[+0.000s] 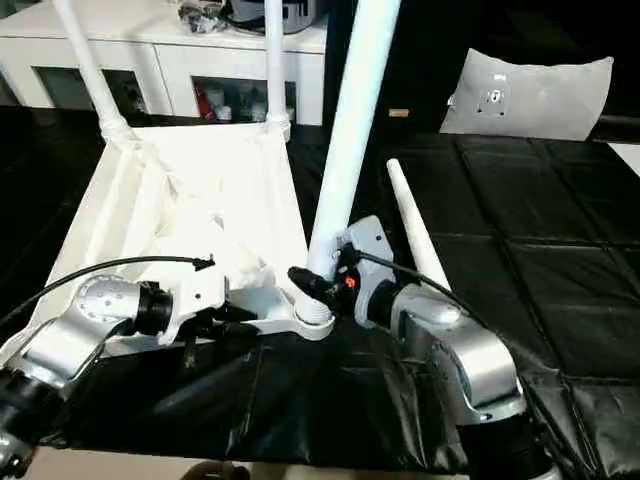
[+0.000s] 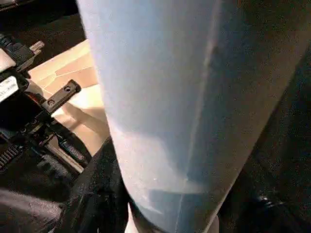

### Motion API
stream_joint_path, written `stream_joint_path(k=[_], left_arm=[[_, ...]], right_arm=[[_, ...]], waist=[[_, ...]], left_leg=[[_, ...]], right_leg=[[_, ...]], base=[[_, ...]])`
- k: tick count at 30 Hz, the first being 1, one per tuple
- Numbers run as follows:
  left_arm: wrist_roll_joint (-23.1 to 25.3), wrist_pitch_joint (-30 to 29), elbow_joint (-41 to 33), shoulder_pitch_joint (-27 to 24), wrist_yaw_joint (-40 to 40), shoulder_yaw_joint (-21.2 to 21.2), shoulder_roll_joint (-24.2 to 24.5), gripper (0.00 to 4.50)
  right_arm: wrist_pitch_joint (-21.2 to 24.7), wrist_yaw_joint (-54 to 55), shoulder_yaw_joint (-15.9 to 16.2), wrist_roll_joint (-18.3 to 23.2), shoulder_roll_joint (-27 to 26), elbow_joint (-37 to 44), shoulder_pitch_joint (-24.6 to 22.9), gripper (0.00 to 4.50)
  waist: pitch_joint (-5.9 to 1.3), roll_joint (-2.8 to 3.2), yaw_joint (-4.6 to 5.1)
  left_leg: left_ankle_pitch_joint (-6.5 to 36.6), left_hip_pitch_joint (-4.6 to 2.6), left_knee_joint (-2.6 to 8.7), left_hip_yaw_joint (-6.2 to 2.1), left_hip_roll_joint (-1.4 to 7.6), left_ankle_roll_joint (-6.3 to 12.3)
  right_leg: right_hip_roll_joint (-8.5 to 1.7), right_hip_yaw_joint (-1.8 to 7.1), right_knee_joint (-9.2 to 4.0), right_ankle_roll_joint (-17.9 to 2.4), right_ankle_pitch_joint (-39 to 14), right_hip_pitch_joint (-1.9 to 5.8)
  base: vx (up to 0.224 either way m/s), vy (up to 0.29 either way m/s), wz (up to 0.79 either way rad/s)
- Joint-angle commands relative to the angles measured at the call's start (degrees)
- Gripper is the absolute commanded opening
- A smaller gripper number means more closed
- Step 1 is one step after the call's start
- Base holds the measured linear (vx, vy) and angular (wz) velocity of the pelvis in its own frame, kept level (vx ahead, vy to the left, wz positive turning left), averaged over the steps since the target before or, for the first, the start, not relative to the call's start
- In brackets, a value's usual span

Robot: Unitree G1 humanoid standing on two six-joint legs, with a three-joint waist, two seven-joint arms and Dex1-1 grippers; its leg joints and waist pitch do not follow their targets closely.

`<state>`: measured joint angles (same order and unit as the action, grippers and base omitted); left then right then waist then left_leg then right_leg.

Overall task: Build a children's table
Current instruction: Insert table leg to table base

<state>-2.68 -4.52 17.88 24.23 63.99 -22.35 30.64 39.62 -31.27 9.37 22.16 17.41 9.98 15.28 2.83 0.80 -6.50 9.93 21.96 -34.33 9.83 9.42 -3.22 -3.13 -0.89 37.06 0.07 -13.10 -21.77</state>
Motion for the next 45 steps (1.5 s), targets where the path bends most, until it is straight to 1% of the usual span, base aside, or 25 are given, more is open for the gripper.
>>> stream_joint_path(k=[1,4,7,13,18,20,22,23,26,27,28,30,31,32,33,34,35,37,38,39,40,41,42,44,45], left_arm=[[0.6,-0.2,2.4,0.5,-0.4,-0.1,-0.2,0.12],[1.2,0.6,3.3,0.7,0.7,-0.7,0.4,0.05],[1.0,0.8,3.3,0.8,1.5,-0.7,0.2,0.0],[-0.1,1.2,3.0,0.7,3.8,-0.5,-0.2,0.0],[0.3,2.3,2.7,0.8,5.0,-1.1,0.2,0.0],[0.2,2.9,2.9,0.9,5.5,-1.1,0.2,0.0],[0.2,2.9,2.9,1.0,5.5,-1.1,0.2,0.0],[0.2,3.1,3.0,1.1,5.5,-0.9,0.2,0.0],[0.6,4.0,3.6,1.5,4.5,-0.2,0.0,0.0],[0.6,4.2,3.7,1.5,3.8,0.3,-0.1,0.0],[0.6,4.4,3.7,1.5,3.4,0.6,-0.2,0.0],[0.0,4.0,3.2,1.2,2.2,1.7,-0.8,0.0],[-0.4,3.6,3.0,1.1,1.9,2.1,-1.0,0.0],[-1.0,3.1,2.7,1.0,1.8,2.5,-1.2,0.0],[-1.4,2.7,2.6,0.9,1.7,2.8,-1.4,0.0],[-1.8,2.4,2.6,1.0,1.3,3.2,-1.8,0.0],[-2.2,2.2,2.6,1.0,1.0,3.6,-2.0,0.0],[-2.6,2.1,2.9,1.1,0.5,4.1,-2.6,0.0],[-2.8,2.1,3.0,1.0,0.4,4.3,-2.8,0.0],[-2.9,2.0,3.0,0.9,0.4,4.4,-3.0,0.0],[-2.9,1.9,2.8,0.8,0.4,4.5,-3.2,0.0],[-2.8,1.9,2.8,0.7,0.4,4.5,-3.2,0.0],[-2.8,1.8,2.7,0.7,0.4,4.5,-3.3,0.0],[-2.4,1.9,2.7,0.6,0.8,4.3,-3.2,0.0],[-2.1,2.1,2.8,0.6,1.1,4.0,-3.1,0.0]], right_arm=[[-0.7,-0.7,0.0,0.1,0.4,0.2,-0.1,1.91],[-0.3,-1.8,1.0,-0.5,1.4,0.2,0.1,1.91],[0.3,-2.4,1.8,-0.9,1.9,-0.2,0.5,1.91],[0.3,-2.9,2.7,-1.8,2.1,-1.8,1.2,1.91],[-0.3,-3.6,2.7,-2.1,1.7,-5.5,2.5,1.91],[0.0,-4.3,3.2,-2.2,2.0,-7.0,2.8,1.91],[0.0,-4.4,3.2,-2.2,2.1,-7.1,2.8,1.9],[0.1,-4.8,3.3,-2.2,2.3,-7.5,2.6,1.9],[0.1,-5.5,2.7,-1.7,2.6,-8.3,1.8,1.89],[-0.2,-5.3,2.3,-1.4,2.4,-8.5,1.3,1.89],[-0.5,-5.3,1.9,-1.3,2.2,-8.6,1.1,1.89],[-1.7,-5.7,0.2,-0.2,1.3,-9.1,-0.2,1.89],[-2.0,-5.8,-0.5,0.4,1.0,-9.2,-0.8,1.89],[-2.2,-5.6,-1.2,0.9,0.5,-9.1,-1.5,1.89],[-2.4,-5.3,-1.8,1.2,0.1,-9.1,-2.1,1.89],[-3.3,-4.8,-2.6,1.4,-0.5,-9.4,-3.0,1.89],[-4.1,-4.4,-3.3,1.5,-1.0,-9.7,-3.9,1.89],[-7.0,-3.1,-4.4,1.5,-2.5,-10.4,-6.3,1.89],[-8.1,-2.8,-4.7,1.5,-2.9,-10.4,-7.2,1.89],[-9.2,-2.6,-4.9,1.6,-3.6,-10.0,-8.4,1.89],[-10.9,-2.0,-4.5,0.9,-4.0,-9.0,-10.4,1.89],[-11.0,-1.9,-4.5,0.8,-4.0,-8.9,-10.5,1.89],[-12.1,-1.7,-3.9,-0.1,-3.8,-8.4,-11.4,1.89],[-13.5,-1.1,-2.6,-2.2,-3.1,-7.6,-12.2,1.89],[-14.3,-1.1,-1.3,-3.8,-2.2,-7.3,-12.2,1.89]], waist=[[-3.08,0.63,0.18],[-3.05,0.57,0.18],[-3.02,0.32,0.22],[-3.14,0.3,0.21],[-3.23,0.23,0.32],[-3.18,0.32,0.3],[-3.16,0.3,0.28],[-3.13,0.18,0.26],[-3.06,0.21,0.27],[-3.04,0.38,0.21],[-2.99,0.32,0.23],[-3.0,0.45,0.09],[-3.01,0.29,0.07],[-3.02,0.46,0.0],[-3.01,0.35,0.05],[-3.03,0.83,-0.03],[-2.96,0.58,0.07],[-3.0,0.92,0.0],[-3.03,0.85,0.02],[-2.97,1.04,0.03],[-3.01,1.01,0.04],[-2.94,1.07,0.03],[-3.04,1.14,0.04],[-3.06,1.26,0.13],[-3.04,1.24,0.16]], left_leg=[[18.7,-1.74,4.76,-1.62,3.31,-3.51],[19.1,-1.69,4.81,-1.7,3.35,-3.62],[18.8,-1.62,4.84,-1.71,3.4,-3.42],[17.3,-1.52,4.77,-1.57,3.42,-3.07],[16.5,-1.52,4.66,-1.43,3.39,-2.81],[16.6,-1.48,4.7,-1.44,3.4,-2.8],[16.7,-1.48,4.75,-1.46,3.43,-2.81],[16.9,-1.52,4.77,-1.45,3.43,-2.83],[17.9,-1.64,4.81,-1.44,3.45,-2.88],[18.5,-1.69,4.83,-1.52,3.5,-3.02],[18.9,-1.76,4.85,-1.5,3.54,-3.08],[19.5,-1.74,4.87,-1.57,3.55,-3.21],[19.6,-1.72,4.9,-1.57,3.55,-3.12],[19.5,-1.69,4.91,-1.61,3.55,-3.12],[19.5,-1.6,5.0,-1.65,3.58,-3.06],[19.7,-1.62,5.01,-1.73,3.53,-3.13],[20.3,-1.62,4.96,-1.61,3.5,-3.02],[20.7,-1.59,5.04,-1.75,3.46,-2.82],[20.7,-1.59,5.08,-1.75,3.55,-2.82],[21.3,-1.59,5.11,-1.79,3.53,-2.92],[21.5,-1.62,5.21,-1.79,3.59,-2.87],[21.8,-1.63,5.21,-1.78,3.6,-2.82],[21.6,-1.58,5.3,-1.85,3.57,-2.73],[21.5,-1.52,5.35,-1.85,3.57,-2.61],[21.5,-1.55,5.41,-1.82,3.56,-2.66]], right_leg=[[-4.9,2.43,-5.74,-8.2,-17.5,0.7],[-4.98,2.45,-5.8,-8.2,-18.2,0.67],[-5.05,2.46,-5.8,-8.1,-18.6,0.7],[-4.97,2.48,-5.56,-8.8,-15.9,0.71],[-4.89,2.44,-5.4,-9.6,-13.7,0.78],[-4.89,2.43,-5.41,-9.7,-13.5,0.85],[-4.92,2.44,-5.42,-9.6,-13.7,0.89],[-4.92,2.42,-5.43,-9.5,-14.2,0.85],[-4.97,2.47,-5.65,-9.3,-16.0,0.71],[-5.06,2.51,-5.73,-9.1,-16.8,0.66],[-5.09,2.53,-5.85,-9.1,-17.3,0.59],[-5.16,2.56,-5.88,-9.0,-17.7,0.53],[-5.18,2.54,-5.95,-8.9,-18.0,0.57],[-5.19,2.55,-5.92,-8.9,-18.0,0.57],[-5.18,2.51,-5.92,-8.9,-17.8,0.61],[-5.18,2.47,-5.87,-8.9,-17.8,0.61],[-5.19,2.5,-6.05,-8.9,-18.4,0.41],[-5.28,2.51,-6.2,-8.5,-20.0,0.43],[-5.29,2.54,-6.26,-8.5,-19.9,0.42],[-5.25,2.56,-6.27,-8.6,-19.8,0.29],[-5.21,2.56,-6.32,-8.5,-19.6,0.31],[-5.22,2.6,-6.35,-8.5,-19.7,0.22],[-5.2,2.55,-6.27,-8.4,-19.4,0.38],[-5.1,2.51,-6.23,-8.4,-18.7,0.41],[-5.06,2.51,-6.27,-8.3,-18.6,0.4]], base=[[0.0,0.0,0.0],[0.0,0.0,0.0],[0.0,0.0,0.0],[0.0,0.0,0.0],[0.0,0.0,0.0],[0.0,0.0,0.0],[0.0,0.0,0.0],[0.0,0.0,0.0],[0.0,0.0,0.0],[0.0,0.0,0.0],[0.0,0.0,0.0],[0.0,0.0,0.0],[0.0,0.0,0.0],[0.0,0.0,0.0],[0.0,0.0,0.0],[0.0,0.0,0.0],[0.0,0.0,0.0],[0.0,0.0,0.0],[0.0,0.0,0.0],[0.0,0.0,0.0],[0.0,0.0,0.0],[0.0,0.0,0.0],[0.0,0.0,0.0],[0.0,0.0,0.0],[0.0,0.0,0.0]])
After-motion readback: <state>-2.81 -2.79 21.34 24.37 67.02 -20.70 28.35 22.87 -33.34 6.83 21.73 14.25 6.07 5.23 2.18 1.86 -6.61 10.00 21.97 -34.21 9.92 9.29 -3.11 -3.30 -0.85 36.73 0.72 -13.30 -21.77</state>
